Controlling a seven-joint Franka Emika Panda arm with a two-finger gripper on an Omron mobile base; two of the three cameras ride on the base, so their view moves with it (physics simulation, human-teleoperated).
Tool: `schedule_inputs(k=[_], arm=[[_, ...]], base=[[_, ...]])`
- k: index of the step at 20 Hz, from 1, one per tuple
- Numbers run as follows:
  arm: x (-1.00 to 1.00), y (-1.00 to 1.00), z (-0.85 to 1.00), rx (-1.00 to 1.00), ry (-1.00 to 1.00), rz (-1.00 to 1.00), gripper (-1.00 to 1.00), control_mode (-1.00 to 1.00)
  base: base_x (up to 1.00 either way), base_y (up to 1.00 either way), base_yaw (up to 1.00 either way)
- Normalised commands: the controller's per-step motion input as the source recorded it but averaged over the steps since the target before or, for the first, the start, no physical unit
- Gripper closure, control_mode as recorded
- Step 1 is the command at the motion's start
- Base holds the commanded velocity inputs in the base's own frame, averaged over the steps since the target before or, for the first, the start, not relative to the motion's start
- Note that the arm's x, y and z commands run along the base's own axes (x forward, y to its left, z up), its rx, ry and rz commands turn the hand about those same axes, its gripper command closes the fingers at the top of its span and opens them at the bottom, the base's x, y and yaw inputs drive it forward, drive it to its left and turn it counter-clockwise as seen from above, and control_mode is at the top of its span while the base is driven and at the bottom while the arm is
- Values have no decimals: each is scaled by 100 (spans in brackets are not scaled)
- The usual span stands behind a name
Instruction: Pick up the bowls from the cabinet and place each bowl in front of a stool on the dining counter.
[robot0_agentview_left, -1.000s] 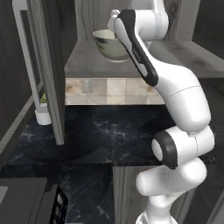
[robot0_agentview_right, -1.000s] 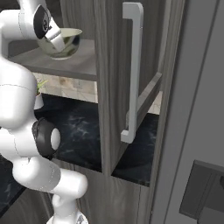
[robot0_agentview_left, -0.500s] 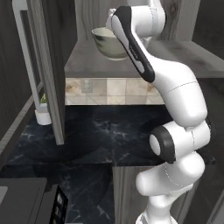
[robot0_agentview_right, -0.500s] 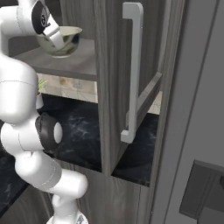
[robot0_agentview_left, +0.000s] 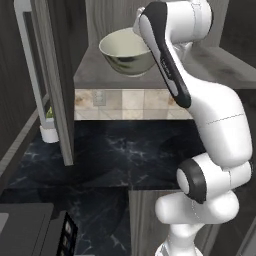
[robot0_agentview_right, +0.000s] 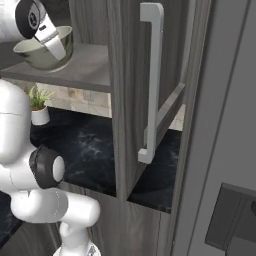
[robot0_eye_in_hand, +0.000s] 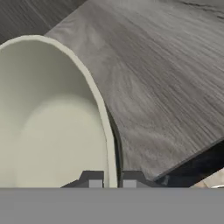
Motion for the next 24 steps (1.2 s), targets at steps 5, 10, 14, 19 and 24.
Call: schedule_inputs(k=[5, 10, 14, 19, 24], arm=[[-100, -34, 0, 0, -11, -7, 100, -100], [-100, -47, -3, 2, -6, -7, 100, -100], [-94, -23, -17, 0, 0, -1, 100, -100], [-65, 0, -15, 0, 0, 0, 100, -100], [-79, -1, -22, 0, 0, 0, 100, -100]], base=[[0, 0, 0], [0, 0, 0], [0, 0, 0], [0, 0, 0], [0, 0, 0]])
